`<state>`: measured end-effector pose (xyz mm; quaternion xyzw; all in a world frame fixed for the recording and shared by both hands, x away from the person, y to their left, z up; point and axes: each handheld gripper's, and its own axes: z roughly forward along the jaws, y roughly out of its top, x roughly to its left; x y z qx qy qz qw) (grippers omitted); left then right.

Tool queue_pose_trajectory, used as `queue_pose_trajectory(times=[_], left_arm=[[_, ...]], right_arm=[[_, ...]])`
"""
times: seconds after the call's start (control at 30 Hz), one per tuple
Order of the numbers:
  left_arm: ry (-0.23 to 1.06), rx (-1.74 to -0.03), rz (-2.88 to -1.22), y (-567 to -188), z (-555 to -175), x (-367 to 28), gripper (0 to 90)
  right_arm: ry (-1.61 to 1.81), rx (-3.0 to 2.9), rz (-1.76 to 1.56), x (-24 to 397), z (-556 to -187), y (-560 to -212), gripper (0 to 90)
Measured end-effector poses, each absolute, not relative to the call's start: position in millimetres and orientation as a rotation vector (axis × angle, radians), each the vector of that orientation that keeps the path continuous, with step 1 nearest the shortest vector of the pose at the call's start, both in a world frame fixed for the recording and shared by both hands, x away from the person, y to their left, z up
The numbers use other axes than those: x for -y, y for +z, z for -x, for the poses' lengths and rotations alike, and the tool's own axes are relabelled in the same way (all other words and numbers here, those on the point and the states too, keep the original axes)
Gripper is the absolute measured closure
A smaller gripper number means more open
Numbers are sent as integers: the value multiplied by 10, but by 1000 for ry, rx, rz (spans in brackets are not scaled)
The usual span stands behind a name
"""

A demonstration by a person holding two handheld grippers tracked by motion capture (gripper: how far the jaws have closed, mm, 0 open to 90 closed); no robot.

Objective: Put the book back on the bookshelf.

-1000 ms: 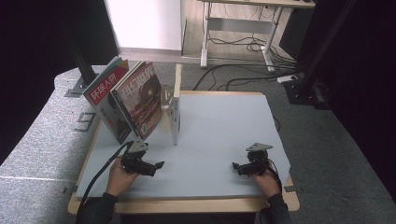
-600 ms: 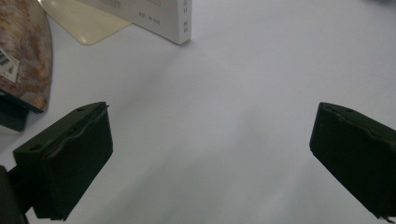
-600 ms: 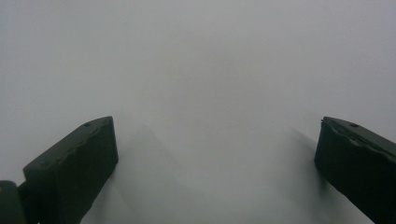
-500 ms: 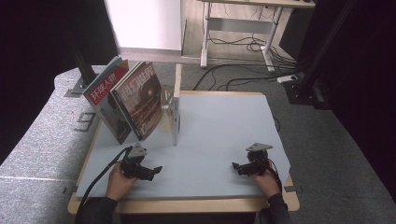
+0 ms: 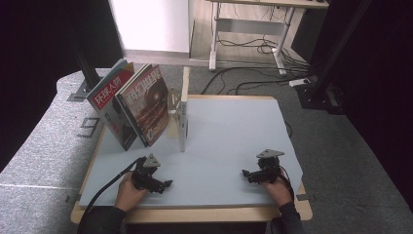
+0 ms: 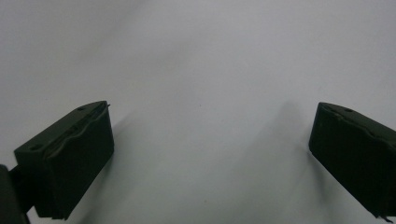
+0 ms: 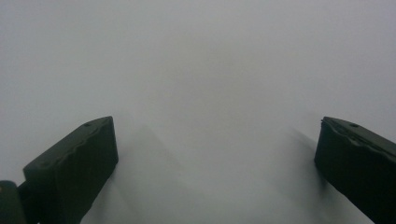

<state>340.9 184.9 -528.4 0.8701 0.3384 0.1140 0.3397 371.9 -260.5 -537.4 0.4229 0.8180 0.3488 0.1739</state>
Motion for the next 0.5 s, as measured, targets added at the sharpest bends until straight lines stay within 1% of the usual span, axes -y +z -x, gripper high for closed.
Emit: queue_pose_trajectory(times=[0.07,0.5], left_arm=[[322,-877,-2280,-5288,-3397,-1828,5],[318,-878,-2280,-5290,-3400,-1827,2]], right_arm=[[989,-2319,-1200,2604,-3718,-5374,0],[989,-2320,-1197,2608,-3719,-5375,0]])
